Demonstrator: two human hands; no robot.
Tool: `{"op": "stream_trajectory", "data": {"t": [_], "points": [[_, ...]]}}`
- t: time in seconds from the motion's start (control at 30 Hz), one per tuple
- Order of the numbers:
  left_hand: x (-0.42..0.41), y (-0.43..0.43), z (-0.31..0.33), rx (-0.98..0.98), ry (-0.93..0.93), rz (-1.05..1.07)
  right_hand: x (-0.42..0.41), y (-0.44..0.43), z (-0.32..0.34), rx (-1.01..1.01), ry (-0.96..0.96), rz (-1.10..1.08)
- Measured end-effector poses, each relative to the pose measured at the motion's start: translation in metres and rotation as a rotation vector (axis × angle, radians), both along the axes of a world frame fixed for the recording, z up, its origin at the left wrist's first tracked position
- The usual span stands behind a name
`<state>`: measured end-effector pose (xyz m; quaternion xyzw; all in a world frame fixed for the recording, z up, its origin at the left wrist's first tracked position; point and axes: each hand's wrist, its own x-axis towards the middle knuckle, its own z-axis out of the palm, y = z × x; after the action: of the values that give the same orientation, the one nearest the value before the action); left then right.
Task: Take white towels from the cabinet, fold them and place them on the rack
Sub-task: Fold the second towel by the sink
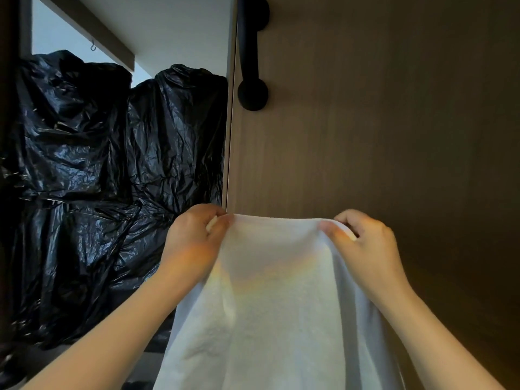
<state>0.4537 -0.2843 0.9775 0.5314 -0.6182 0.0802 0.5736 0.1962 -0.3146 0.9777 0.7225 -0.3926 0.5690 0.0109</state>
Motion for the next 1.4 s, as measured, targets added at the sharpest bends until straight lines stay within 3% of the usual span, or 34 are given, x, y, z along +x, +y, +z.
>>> {"op": "stream_trajectory", "data": {"t": [0.13, 0.27, 0.47, 0.67, 1.0, 1.1, 1.3, 1.4], "points": [[-0.006, 0.008, 0.005, 0.057, -0.187, 0.134, 0.02, 0.006, 0.02, -0.018, 0.111, 0.196], [-0.028, 0.022, 0.009, -0.107, -0.221, -0.146, 0.027, 0.007, 0.024, 0.012, 0.158, 0.297], [-0.042, 0.021, 0.005, 0.112, -0.072, -0.388, 0.027, 0.009, 0.015, -0.003, 0.147, 0.364], [-0.047, 0.014, -0.006, 0.0, 0.031, -0.313, 0.018, 0.005, 0.0, 0.104, 0.197, 0.238], [-0.054, 0.008, -0.027, -0.054, -0.104, -0.19, -0.005, 0.0, -0.026, 0.509, 0.027, 0.481], [-0.058, 0.009, -0.024, -0.058, -0.133, -0.169, -0.008, -0.001, -0.024, 0.451, -0.053, 0.457], [-0.047, 0.01, -0.022, -0.068, -0.083, -0.16, -0.012, -0.001, -0.024, 0.121, 0.017, 0.159], [-0.044, 0.01, -0.023, -0.067, -0.065, -0.147, -0.009, -0.002, -0.025, 0.187, 0.063, 0.165]]}}
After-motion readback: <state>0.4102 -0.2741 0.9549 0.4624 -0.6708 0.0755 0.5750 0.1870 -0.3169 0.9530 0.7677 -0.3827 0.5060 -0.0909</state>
